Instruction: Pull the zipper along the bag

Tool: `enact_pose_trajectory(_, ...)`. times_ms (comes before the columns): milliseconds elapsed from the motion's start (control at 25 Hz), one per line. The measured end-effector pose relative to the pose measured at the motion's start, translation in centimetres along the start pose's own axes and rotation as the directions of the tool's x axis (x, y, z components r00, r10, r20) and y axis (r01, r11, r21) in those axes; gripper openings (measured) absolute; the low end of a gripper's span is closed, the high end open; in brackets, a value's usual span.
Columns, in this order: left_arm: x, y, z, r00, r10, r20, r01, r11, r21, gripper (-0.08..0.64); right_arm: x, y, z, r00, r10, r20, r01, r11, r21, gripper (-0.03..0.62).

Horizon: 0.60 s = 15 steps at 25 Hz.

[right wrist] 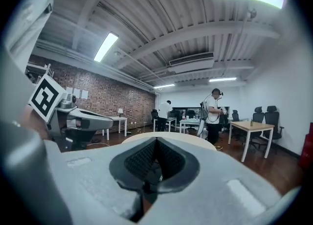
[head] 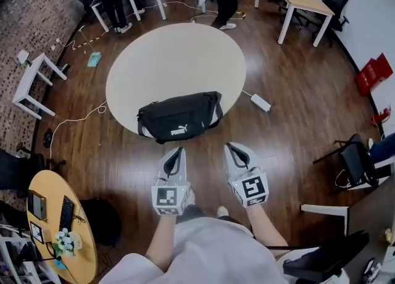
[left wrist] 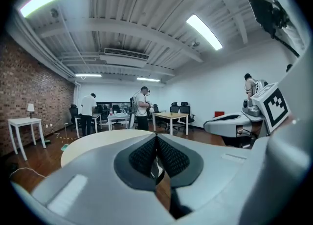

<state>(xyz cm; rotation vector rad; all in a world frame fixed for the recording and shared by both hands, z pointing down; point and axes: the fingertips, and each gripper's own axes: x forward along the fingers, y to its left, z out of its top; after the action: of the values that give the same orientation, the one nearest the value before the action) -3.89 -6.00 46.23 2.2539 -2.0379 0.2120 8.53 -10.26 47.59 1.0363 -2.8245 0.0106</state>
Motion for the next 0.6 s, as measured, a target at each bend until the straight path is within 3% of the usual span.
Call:
enact_pose_trajectory(240, -4.0, -1.4, 1.7, 0.998, 0.022, 0.051, -0.024, 0.999, 0.033, 0.017, -4.9, 3.1, 3.1, 0.999, 0.001, 0.052, 0.002, 0.999, -0.053, -0.012)
enact_pose_trajectory(600, -11.2, 2.1, 0.8, 0.987, 0.122, 0.1, -0.126, 0.992, 0.028, 0.017, -5.9, 9.9, 4.9, 0.995, 0.065, 0.073, -0.057, 0.992, -0.108, -0.012)
